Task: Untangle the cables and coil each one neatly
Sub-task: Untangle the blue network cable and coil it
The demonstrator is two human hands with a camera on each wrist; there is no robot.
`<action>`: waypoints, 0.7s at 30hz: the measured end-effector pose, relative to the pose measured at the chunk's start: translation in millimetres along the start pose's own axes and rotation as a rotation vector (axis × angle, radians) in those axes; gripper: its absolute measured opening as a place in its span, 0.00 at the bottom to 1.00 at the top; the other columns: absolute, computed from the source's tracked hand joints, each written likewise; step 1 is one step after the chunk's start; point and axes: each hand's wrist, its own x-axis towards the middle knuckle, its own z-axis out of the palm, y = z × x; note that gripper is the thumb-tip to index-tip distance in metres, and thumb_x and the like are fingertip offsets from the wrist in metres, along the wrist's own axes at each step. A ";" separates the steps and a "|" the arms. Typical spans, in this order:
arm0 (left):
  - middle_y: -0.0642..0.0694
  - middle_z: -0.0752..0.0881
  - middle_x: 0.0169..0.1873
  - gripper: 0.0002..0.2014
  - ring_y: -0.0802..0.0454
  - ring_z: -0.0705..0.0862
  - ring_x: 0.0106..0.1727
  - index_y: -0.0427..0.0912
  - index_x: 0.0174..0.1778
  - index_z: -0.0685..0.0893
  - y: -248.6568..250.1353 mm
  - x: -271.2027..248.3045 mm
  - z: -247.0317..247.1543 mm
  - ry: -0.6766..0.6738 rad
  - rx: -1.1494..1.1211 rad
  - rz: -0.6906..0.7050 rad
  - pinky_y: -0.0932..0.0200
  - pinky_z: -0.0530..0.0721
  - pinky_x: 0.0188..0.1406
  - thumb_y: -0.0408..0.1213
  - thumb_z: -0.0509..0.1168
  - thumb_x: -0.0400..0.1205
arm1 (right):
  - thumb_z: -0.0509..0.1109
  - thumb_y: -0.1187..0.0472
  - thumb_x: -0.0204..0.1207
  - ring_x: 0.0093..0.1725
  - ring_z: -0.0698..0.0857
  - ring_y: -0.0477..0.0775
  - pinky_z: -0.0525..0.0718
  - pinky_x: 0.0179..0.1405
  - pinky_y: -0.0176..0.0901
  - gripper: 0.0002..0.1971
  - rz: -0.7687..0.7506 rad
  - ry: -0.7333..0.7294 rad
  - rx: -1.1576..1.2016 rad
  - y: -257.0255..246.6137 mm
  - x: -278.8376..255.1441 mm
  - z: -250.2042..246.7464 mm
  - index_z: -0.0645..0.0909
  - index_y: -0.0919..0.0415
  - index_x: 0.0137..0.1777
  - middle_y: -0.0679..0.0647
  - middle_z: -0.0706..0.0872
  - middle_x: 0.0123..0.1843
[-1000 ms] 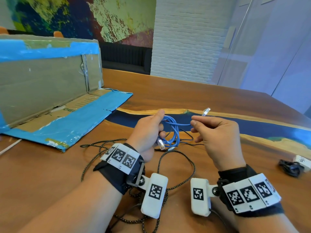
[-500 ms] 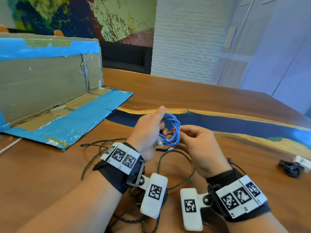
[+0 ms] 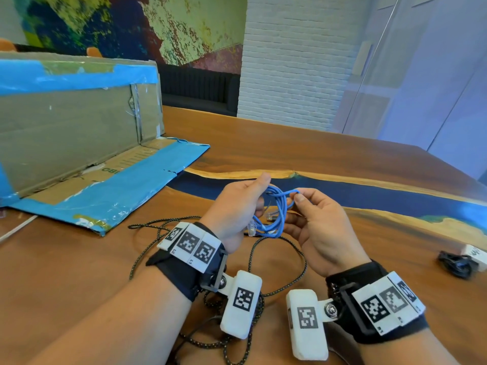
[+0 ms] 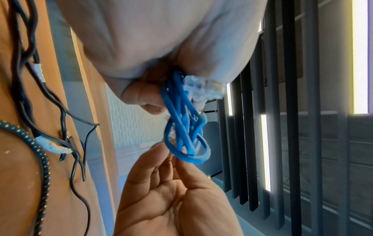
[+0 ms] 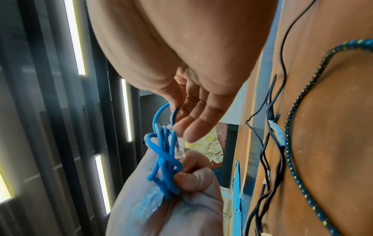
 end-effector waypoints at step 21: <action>0.42 0.82 0.31 0.22 0.48 0.76 0.29 0.39 0.54 0.90 -6.1 3.3 -0.2 0.078 -0.186 -0.031 0.55 0.76 0.29 0.53 0.59 0.91 | 0.76 0.67 0.75 0.48 0.87 0.59 0.83 0.49 0.52 0.31 0.022 -0.357 -0.107 5.5 -9.9 5.0 0.71 0.56 0.78 0.63 0.90 0.49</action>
